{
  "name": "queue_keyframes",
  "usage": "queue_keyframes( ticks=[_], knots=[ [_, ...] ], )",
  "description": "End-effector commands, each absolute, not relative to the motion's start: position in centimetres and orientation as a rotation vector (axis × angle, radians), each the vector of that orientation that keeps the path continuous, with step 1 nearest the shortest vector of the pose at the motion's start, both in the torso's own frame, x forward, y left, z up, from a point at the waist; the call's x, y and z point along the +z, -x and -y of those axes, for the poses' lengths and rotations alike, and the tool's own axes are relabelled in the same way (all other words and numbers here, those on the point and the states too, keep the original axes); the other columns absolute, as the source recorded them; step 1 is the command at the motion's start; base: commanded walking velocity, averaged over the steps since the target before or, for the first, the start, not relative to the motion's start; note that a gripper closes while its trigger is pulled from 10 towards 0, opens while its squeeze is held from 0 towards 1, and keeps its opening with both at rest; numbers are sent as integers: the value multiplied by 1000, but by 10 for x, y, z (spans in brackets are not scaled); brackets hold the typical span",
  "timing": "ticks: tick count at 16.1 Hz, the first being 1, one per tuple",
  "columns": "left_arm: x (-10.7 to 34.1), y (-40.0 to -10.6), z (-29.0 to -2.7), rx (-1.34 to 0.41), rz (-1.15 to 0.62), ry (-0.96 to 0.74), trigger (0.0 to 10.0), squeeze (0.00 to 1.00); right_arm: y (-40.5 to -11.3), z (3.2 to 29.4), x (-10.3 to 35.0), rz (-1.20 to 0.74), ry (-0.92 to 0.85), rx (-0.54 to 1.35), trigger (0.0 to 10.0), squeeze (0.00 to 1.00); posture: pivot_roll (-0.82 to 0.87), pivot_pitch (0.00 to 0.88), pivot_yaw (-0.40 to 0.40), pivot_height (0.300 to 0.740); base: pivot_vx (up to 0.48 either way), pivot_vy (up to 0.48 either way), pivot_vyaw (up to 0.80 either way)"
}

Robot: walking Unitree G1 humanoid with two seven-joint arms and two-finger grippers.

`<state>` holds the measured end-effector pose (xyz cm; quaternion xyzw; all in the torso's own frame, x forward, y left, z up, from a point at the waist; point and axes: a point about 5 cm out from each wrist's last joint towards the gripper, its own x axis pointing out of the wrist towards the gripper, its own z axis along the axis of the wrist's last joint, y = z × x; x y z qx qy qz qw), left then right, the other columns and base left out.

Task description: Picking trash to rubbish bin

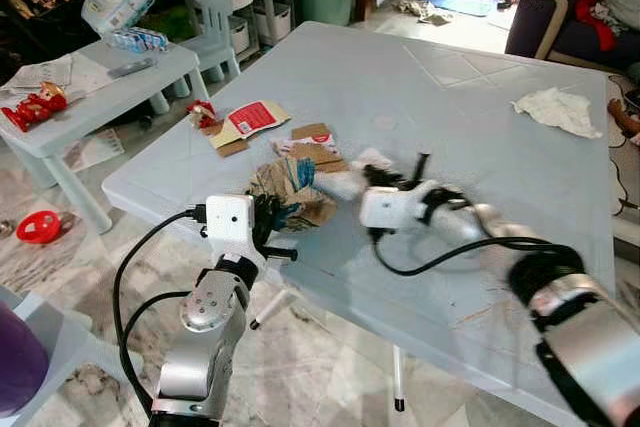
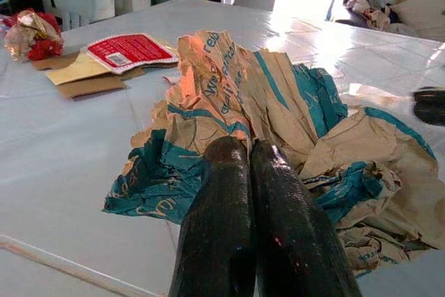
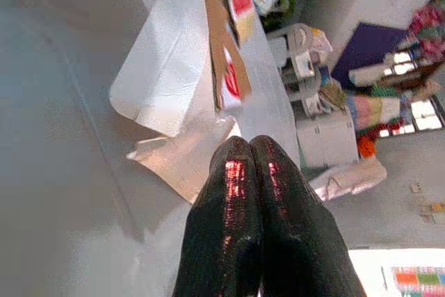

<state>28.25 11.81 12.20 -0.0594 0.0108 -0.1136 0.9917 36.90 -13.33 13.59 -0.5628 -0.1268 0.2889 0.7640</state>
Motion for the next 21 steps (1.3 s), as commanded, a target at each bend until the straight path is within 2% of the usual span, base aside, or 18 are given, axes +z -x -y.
queue_keyframes(
  ticks=[1, 3, 6, 10, 11, 12, 13, 14, 15, 21],
  knots=[
    [129, -285, -116, -232, 8, 121, 0, 0, -366, 143, 138, 273, 1163, 612, 0, 0, 3, 38, 8, 740, 0, 0, 0],
    [131, -288, -116, -238, 17, 125, 0, 0, -359, 165, 137, 249, 988, 557, 0, 0, -10, 31, 9, 740, 0, 0, 0],
    [132, -290, -112, -246, 22, 133, 0, 0, -346, 182, 139, 254, 770, 446, 0, 0, -29, 27, 18, 740, 0, 0, 0],
    [137, -296, -110, -233, 42, 134, 0, 0, -331, 177, 143, 241, 412, 351, 235, 0, -43, 12, 24, 740, 0, 0, 0],
    [139, -298, -111, -224, 48, 136, 0, 0, -329, 175, 144, 238, 379, 351, 1255, 0, -42, 12, 23, 740, 0, 0, 0],
    [144, -303, -115, -188, 61, 143, 0, 0, -322, 167, 146, 226, 293, 373, 3294, 0, -42, 9, 20, 740, 0, 0, 0],
    [147, -306, -117, -169, 63, 140, 275, 0, -321, 163, 148, 221, 272, 381, 6902, 0, -42, 9, 18, 740, 0, 0, 0],
    [148, -307, -118, -157, 60, 144, 4902, 0, -320, 159, 149, 226, 267, 393, 10000, 0, -43, 9, 17, 740, 0, 0, 800],
    [150, -310, -120, -136, 67, 148, 10000, 0, -316, 152, 154, 216, 252, 414, 10000, 0, -43, 8, 15, 740, 0, 0, 800],
    [150, -312, -125, -85, 53, 184, 10000, 0, -312, 149, 158, 180, 231, 436, 10000, 0, -42, 20, 17, 740, 0, 0, 800]
  ],
)
